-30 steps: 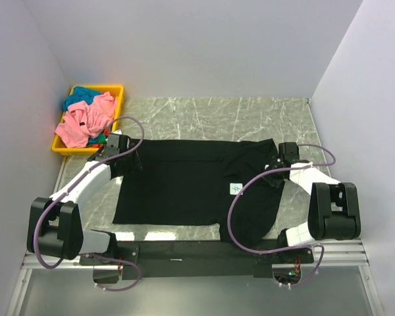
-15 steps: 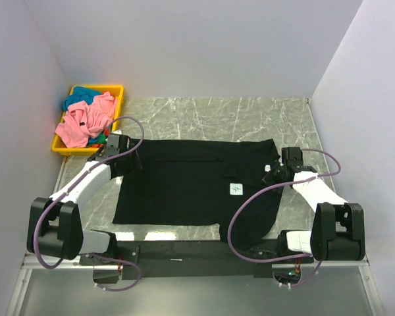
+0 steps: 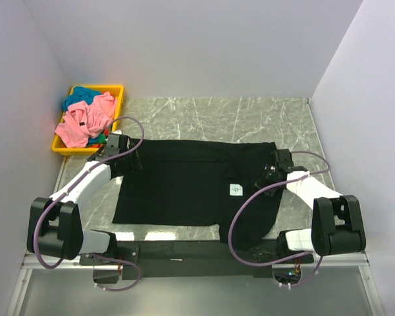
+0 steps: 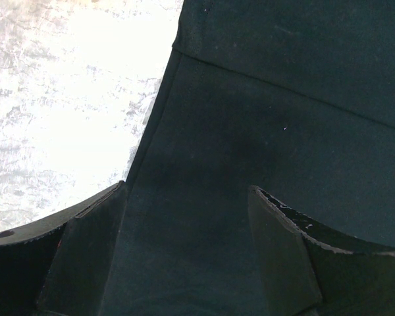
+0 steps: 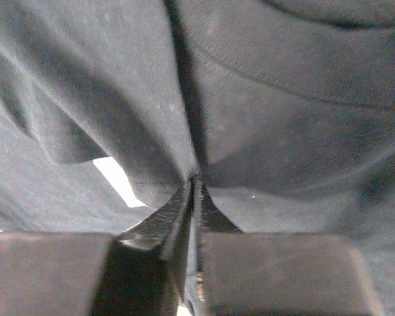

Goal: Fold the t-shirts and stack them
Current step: Fold the tshirt

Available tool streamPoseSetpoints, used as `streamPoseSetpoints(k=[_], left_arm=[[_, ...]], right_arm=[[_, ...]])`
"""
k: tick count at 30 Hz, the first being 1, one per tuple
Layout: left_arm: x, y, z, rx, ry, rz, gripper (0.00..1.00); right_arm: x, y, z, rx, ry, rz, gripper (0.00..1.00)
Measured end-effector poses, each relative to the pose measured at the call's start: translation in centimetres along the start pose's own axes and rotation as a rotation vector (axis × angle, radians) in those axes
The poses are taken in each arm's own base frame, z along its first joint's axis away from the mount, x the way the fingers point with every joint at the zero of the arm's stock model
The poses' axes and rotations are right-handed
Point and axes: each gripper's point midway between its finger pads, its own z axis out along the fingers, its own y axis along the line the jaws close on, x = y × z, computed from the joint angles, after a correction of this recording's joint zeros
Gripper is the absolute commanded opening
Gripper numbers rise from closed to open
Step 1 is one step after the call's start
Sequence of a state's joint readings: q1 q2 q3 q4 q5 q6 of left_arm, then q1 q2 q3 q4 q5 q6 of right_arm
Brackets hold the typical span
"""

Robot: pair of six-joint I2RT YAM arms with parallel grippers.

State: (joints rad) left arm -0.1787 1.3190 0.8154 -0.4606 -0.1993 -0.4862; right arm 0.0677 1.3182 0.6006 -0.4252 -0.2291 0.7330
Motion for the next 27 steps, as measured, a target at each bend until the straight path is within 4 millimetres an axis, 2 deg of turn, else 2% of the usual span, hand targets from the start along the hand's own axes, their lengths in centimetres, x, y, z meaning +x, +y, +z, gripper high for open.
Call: streamPoseSetpoints(k=[3, 6, 12, 17, 21, 27], left_arm=[[0.0, 0.0, 0.0, 0.0, 0.0, 0.0, 0.8], [0.0, 0.0, 0.0, 0.0, 0.0, 0.0, 0.8], [0.0, 0.0, 0.0, 0.0, 0.0, 0.0, 0.8], [0.0, 0.0, 0.0, 0.0, 0.0, 0.0, 0.8], [0.0, 0.0, 0.0, 0.0, 0.0, 0.0, 0.8], [0.0, 0.0, 0.0, -0.001, 0.0, 0.0, 0.8]], right_arm=[[0.1, 0.2, -0.2, 0.032, -0.012, -0.041, 0.29], [-1.0, 0.5, -1.0, 0.095, -0.075, -0.114, 0.35], [-2.4, 4.3, -3.5, 0.147, -0.231, -0.363, 0.36], [-0.8, 8.0, -4.4, 0.117, -0.286, -0.652, 0.36], [1.1, 10.6, -3.3, 0.126, -0.274, -0.874, 0.42], [3.6, 12.8, 0.4, 0.191, -0.223, -1.073, 0.42]])
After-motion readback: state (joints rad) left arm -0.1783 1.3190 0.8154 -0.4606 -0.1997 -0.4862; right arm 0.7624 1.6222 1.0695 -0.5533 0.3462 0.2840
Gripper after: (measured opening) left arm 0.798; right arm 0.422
